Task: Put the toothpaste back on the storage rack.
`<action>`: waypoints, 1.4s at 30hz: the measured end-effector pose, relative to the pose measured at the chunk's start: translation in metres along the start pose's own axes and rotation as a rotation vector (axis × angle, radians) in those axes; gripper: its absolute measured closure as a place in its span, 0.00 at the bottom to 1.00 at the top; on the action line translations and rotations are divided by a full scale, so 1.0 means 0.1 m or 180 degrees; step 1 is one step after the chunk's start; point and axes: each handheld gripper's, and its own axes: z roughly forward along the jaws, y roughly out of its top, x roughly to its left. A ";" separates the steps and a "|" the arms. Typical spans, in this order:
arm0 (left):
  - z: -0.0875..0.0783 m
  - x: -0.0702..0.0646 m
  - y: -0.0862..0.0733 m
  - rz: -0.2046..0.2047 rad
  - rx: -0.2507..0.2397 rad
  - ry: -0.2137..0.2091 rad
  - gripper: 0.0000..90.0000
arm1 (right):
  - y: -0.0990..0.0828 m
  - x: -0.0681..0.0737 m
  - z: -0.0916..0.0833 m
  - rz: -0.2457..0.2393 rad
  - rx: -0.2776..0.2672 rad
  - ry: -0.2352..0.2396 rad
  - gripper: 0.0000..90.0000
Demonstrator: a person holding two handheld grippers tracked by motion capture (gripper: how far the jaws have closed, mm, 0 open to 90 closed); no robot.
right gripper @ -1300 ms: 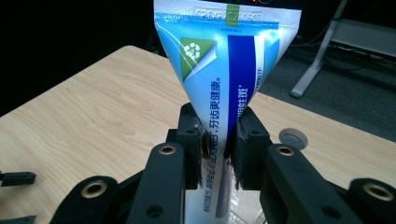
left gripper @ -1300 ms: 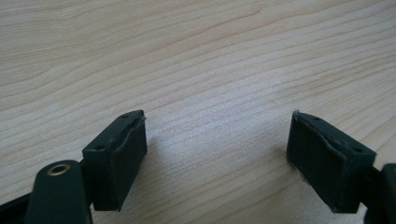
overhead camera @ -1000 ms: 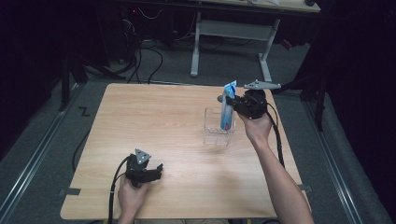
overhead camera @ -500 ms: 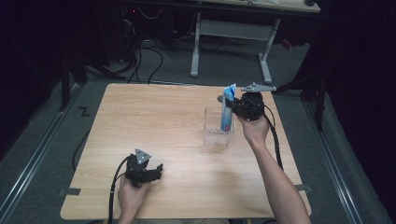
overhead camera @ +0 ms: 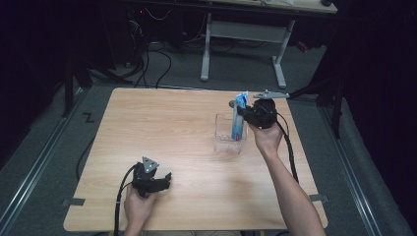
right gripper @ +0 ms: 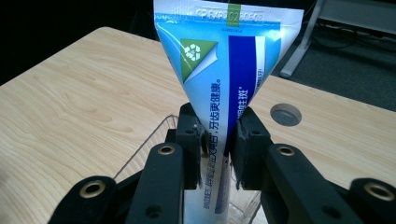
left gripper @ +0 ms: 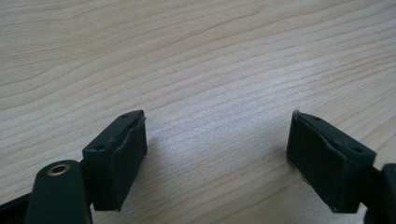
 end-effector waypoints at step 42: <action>0.00 0.00 0.00 0.0000 -0.0001 -0.0001 0.23 | -0.19 -0.10 0.19 0.0159 0.0298 0.0011 0.83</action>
